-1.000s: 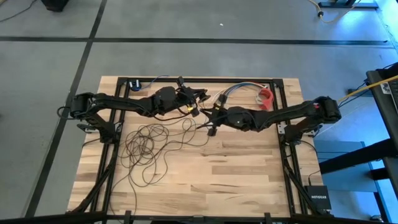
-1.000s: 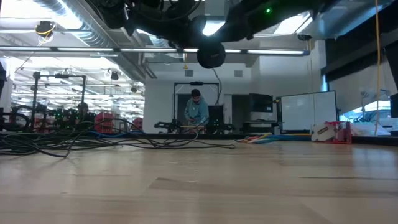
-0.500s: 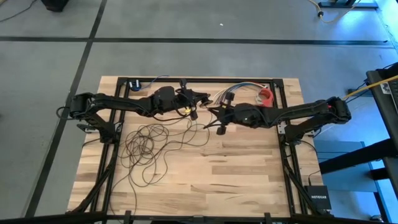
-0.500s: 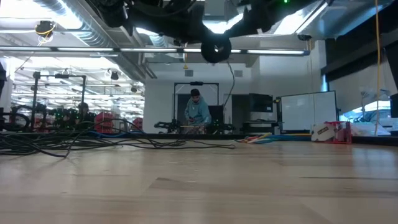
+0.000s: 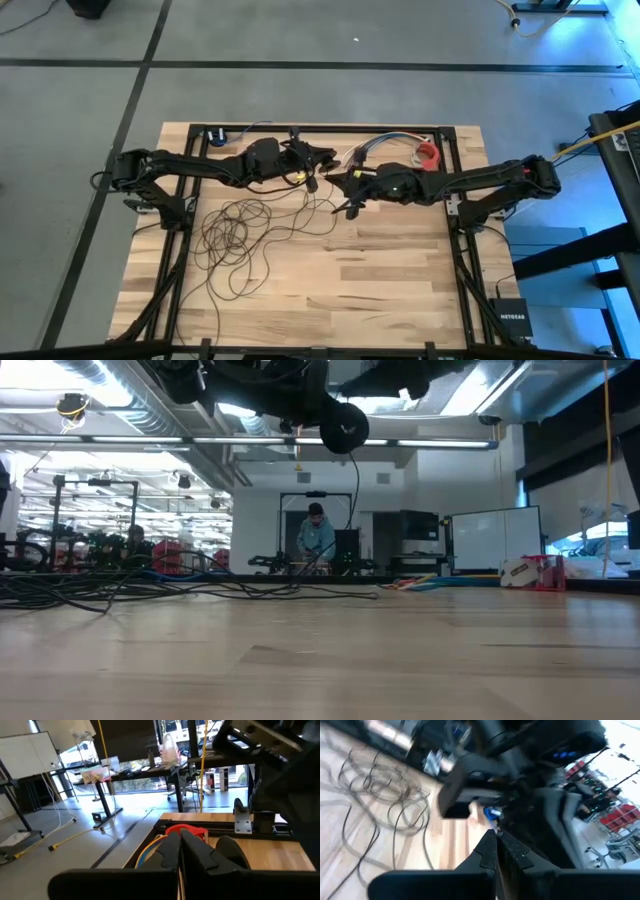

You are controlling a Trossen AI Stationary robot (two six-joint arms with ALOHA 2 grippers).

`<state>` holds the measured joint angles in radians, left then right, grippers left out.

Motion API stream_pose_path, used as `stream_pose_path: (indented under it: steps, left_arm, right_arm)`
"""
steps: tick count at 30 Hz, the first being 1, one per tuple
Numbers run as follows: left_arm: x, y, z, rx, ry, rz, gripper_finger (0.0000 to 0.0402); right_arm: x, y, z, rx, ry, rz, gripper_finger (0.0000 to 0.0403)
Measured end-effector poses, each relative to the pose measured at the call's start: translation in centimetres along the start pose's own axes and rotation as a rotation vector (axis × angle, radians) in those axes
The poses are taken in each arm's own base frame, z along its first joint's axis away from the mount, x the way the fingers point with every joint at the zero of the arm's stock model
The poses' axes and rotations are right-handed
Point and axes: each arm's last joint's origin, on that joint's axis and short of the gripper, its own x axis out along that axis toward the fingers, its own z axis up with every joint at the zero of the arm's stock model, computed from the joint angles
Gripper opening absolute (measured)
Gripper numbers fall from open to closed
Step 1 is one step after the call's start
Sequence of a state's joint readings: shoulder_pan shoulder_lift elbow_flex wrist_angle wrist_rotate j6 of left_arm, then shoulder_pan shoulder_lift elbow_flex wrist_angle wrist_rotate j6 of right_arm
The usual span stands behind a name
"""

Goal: Coiling cords

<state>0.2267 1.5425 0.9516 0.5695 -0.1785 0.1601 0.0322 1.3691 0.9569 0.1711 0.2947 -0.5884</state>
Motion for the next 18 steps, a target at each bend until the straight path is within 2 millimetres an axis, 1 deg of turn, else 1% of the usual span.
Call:
stream_pose_path:
  steps: [3,5,8,11,15,18]
  left_arm:
    - [0.1,0.3,-0.1,-0.028,0.006,0.009,0.0001]
    - [0.1,0.5,-0.2,-0.026,0.018,0.014,0.0001]
    - [0.1,0.6,-0.4,-0.019,0.032,0.015,0.0001]
    - [0.1,0.5,-0.3,0.016,0.028,0.007,0.0001]
    - [0.0,-0.1,-0.2,0.06,0.019,-0.019,0.0001]
    - [-0.1,-0.5,-0.2,0.095,0.024,-0.032,0.0001]
  right_arm:
    - [1.1,-0.3,1.0,-0.041,0.058,0.014,0.0007]
    - [1.4,-0.9,1.9,-0.054,0.103,0.006,0.0007]
    - [1.3,-1.9,3.2,-0.056,0.117,0.0,0.0007]
    - [1.0,-2.8,4.0,-0.061,0.15,-0.06,0.0007]
    - [0.8,-4.2,4.2,-0.079,0.225,-0.102,0.0007]
    - [0.5,-4.7,3.7,-0.089,0.309,-0.11,0.0007]
